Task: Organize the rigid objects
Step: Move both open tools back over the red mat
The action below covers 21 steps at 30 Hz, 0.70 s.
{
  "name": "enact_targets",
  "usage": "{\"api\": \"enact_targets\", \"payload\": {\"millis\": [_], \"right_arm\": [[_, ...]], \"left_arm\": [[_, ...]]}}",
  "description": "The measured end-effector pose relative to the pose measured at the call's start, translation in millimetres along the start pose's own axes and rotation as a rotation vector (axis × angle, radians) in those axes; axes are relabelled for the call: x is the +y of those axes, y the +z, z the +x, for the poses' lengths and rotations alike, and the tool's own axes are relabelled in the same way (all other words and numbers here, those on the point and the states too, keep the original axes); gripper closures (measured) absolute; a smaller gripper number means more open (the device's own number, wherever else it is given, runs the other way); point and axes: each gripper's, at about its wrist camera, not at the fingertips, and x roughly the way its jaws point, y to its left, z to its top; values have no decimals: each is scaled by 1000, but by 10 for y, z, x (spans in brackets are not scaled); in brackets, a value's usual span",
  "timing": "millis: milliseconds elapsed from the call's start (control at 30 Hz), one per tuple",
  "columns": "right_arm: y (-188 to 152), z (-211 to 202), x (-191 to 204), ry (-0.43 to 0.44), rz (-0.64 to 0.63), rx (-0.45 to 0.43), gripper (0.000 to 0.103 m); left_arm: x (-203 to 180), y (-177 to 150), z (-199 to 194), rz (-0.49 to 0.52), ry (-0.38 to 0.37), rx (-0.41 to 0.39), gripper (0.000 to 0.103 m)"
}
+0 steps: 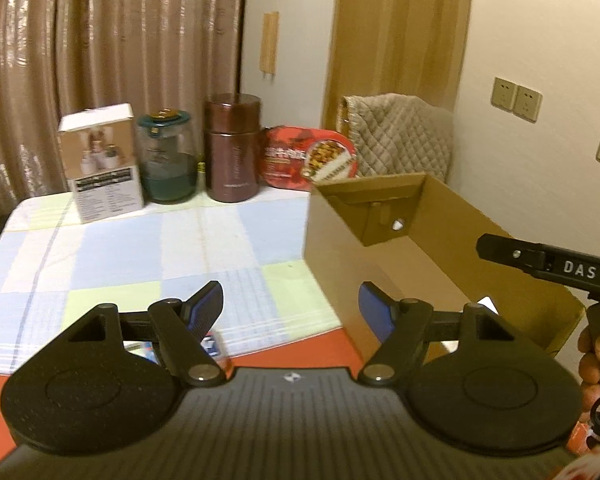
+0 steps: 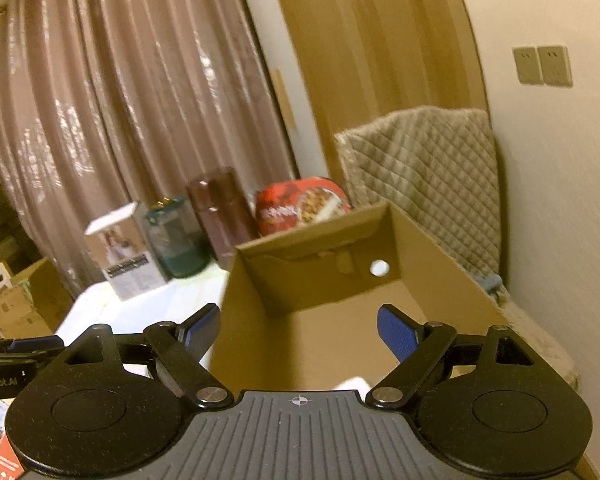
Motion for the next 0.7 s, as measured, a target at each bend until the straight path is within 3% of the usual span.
{"api": "enact_targets", "payload": {"millis": [333, 700], "right_arm": [[-81, -138, 531, 133, -71, -104, 20], [-487, -92, 1275, 287, -265, -45, 20]], "left_arm": [[594, -120, -414, -52, 108, -22, 32], [1191, -520, -681, -109, 221, 3, 32]]}}
